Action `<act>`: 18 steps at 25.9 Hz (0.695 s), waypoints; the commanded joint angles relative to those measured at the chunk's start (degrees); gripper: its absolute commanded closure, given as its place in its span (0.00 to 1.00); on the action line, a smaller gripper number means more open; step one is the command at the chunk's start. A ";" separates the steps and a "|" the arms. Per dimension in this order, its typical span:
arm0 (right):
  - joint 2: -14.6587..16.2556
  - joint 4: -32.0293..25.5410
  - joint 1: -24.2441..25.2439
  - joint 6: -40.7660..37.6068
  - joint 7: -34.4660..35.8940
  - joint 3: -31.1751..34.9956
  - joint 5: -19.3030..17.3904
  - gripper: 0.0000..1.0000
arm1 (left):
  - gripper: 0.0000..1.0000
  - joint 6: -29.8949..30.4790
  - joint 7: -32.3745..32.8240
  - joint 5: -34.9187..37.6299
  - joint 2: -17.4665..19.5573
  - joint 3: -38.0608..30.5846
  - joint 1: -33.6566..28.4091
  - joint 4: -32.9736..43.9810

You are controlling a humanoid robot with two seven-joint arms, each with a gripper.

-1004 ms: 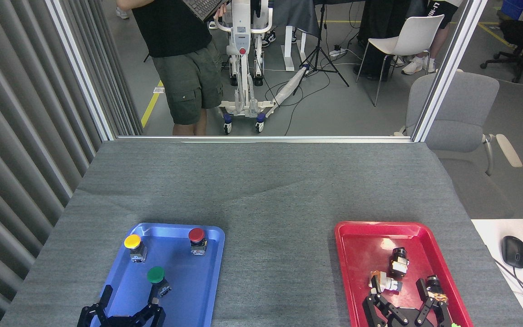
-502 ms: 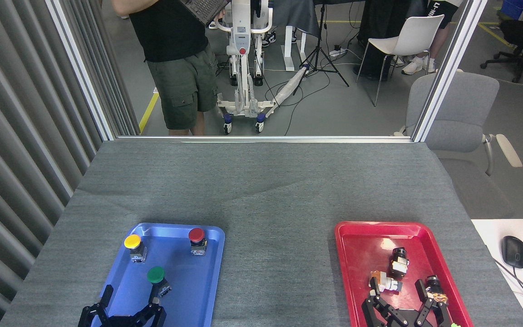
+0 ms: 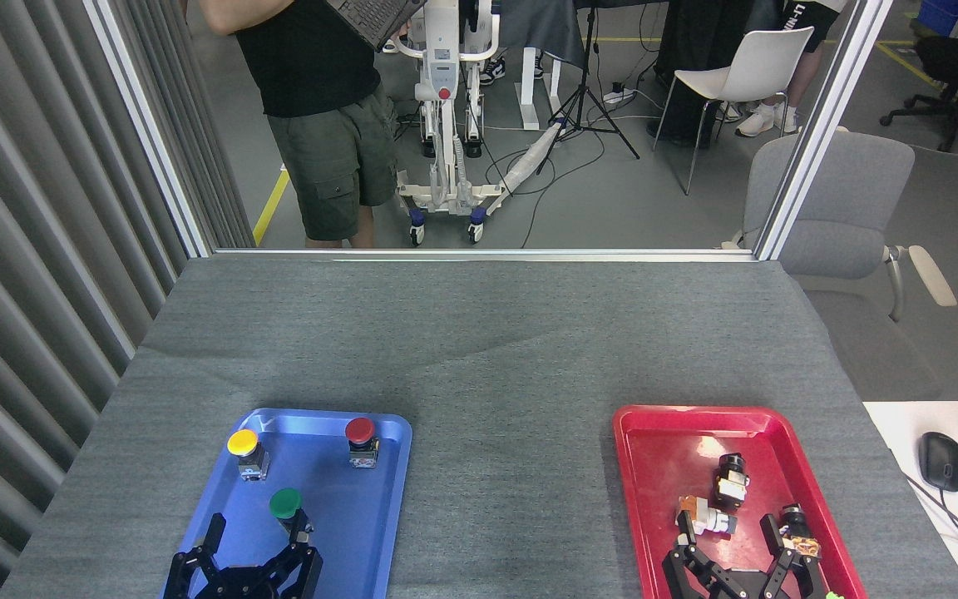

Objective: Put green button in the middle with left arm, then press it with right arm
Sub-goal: 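Reach the left gripper down and grasp the green button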

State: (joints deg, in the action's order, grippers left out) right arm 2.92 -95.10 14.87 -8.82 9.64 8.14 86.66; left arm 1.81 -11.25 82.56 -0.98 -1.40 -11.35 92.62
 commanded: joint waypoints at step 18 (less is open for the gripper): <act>-1.42 -2.64 2.53 -0.15 0.73 -0.23 -0.09 0.00 | 0.06 -15.26 -1.50 5.85 -4.73 7.11 5.73 -12.81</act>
State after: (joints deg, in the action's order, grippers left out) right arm 1.78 -97.46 16.89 -8.82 10.48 7.95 86.55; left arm -12.10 -12.46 88.56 -5.26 4.89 -6.54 83.01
